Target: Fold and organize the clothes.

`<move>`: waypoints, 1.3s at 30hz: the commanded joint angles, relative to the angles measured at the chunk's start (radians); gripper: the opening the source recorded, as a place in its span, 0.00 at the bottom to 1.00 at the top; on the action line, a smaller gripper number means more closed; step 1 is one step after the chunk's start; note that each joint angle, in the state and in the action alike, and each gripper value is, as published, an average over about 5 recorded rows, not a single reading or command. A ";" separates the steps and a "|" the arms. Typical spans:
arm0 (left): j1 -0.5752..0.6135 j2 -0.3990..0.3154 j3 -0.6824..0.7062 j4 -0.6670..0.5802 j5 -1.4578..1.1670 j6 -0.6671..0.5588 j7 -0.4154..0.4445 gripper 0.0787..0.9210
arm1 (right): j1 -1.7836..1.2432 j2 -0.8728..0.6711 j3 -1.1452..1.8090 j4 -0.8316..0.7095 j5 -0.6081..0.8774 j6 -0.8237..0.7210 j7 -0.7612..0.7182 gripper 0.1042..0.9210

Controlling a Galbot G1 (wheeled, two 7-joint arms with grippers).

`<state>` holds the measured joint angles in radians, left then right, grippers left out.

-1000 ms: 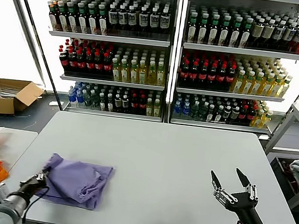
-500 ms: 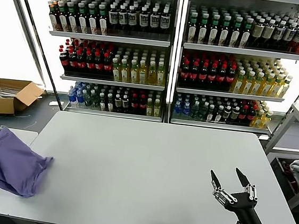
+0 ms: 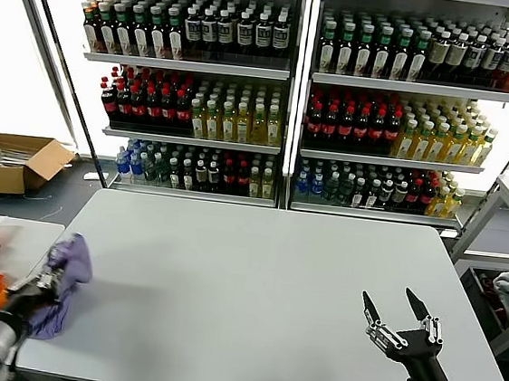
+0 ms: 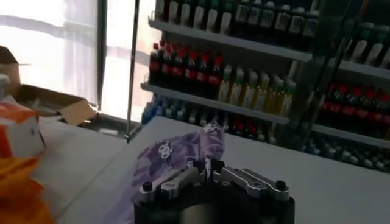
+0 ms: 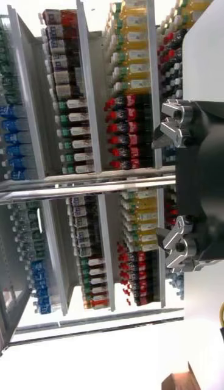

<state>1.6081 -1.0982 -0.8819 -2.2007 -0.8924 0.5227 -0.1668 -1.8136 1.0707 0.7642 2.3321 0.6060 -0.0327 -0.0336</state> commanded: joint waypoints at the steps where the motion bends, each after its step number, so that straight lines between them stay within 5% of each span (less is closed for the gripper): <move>1: -0.096 -0.187 0.569 -0.014 -0.133 0.006 -0.178 0.04 | -0.015 -0.004 0.010 -0.002 -0.003 -0.008 0.003 0.88; 10: -0.262 -0.232 0.648 0.122 -0.371 -0.091 -0.209 0.04 | -0.020 -0.015 -0.018 0.004 -0.041 -0.081 0.024 0.88; 16: -0.246 -0.221 0.622 0.084 -0.473 -0.115 -0.068 0.08 | 0.030 -0.035 -0.100 0.008 -0.067 -0.188 0.076 0.88; 27: -0.180 -0.137 0.437 -0.039 -0.581 -0.099 0.069 0.45 | 0.295 -0.075 -0.420 -0.086 0.080 -0.403 0.175 0.88; 33: -0.180 -0.061 0.344 -0.040 -0.258 -0.165 0.121 0.65 | 0.567 -0.078 -0.696 -0.191 0.229 -0.515 0.220 0.88; 39: -0.158 -0.073 0.265 -0.057 -0.152 -0.192 0.143 0.84 | 0.758 -0.024 -0.907 -0.325 0.384 -0.545 0.228 0.88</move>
<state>1.4300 -1.2083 -0.4760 -2.2209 -1.2729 0.3918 -0.1023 -1.4236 1.0086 0.2642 2.1936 0.7596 -0.4389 0.1465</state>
